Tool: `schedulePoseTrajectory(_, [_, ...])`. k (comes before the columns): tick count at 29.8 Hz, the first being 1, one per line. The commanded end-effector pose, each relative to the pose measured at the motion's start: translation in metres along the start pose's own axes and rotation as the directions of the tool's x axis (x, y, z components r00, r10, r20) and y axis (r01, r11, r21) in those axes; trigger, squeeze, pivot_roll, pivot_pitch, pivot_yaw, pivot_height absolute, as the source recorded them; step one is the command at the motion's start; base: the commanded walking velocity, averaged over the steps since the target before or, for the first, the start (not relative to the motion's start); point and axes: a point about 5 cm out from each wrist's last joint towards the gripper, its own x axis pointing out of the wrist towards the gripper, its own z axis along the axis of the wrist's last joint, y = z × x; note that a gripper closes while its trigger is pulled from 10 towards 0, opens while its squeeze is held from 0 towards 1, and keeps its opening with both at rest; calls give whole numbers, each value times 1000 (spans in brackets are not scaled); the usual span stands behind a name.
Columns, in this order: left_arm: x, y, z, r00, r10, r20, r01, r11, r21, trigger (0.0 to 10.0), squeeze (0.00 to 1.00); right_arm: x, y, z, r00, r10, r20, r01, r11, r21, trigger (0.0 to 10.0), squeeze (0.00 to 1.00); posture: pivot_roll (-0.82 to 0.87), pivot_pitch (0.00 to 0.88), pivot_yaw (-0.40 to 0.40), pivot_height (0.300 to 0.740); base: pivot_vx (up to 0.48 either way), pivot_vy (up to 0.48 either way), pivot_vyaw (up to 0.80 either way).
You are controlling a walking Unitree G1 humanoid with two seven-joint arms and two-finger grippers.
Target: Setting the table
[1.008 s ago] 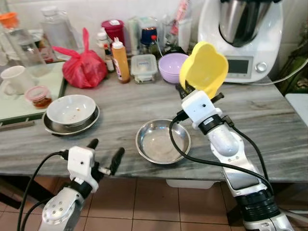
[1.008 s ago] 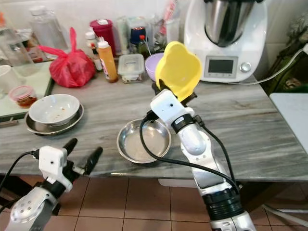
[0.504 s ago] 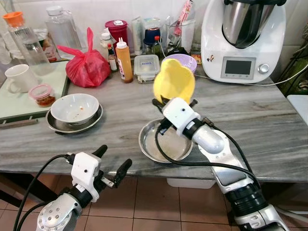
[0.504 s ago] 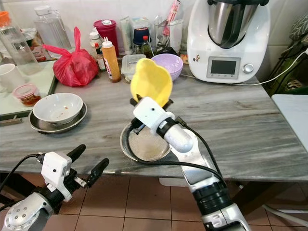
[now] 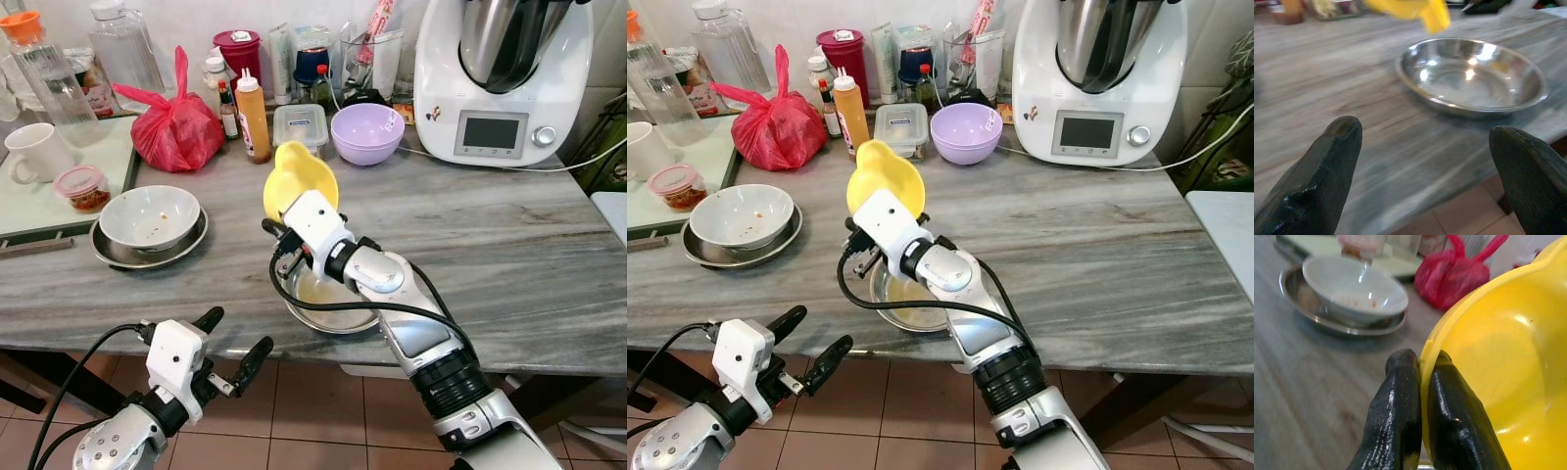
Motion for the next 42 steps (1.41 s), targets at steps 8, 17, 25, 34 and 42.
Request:
schedulePoseTrajectory(8, [0,-3,7,1000,-28,6,28,1000,5,10000,0,13,14,0,995,69,-71,-70,997,-12,10000,0,-43,86,40,740,0,0,0])
schedulePoseTrajectory(17, [3,-6,11,999,-32,9,32,999,-3,10000,0,18,20,-10,980,117,-159,-121,992,-19,10000,0,-41,83,39,740,0,0,0])
schedulePoseTrajectory(25, [4,-8,11,999,-38,0,38,999,-9,10000,0,20,23,-15,977,122,-177,-128,991,-27,10000,784,-42,84,37,740,0,0,0])
schedulePoseTrajectory(34, [4,-7,9,999,-34,-5,33,999,-12,10000,0,25,25,-7,983,120,-141,-127,991,-41,10000,808,-40,80,38,740,0,0,0])
schedulePoseTrajectory(42, [4,-6,7,999,-33,-12,33,999,-15,10000,0,25,22,-8,984,109,-142,-117,992,-52,10000,894,-40,80,38,740,0,0,0])
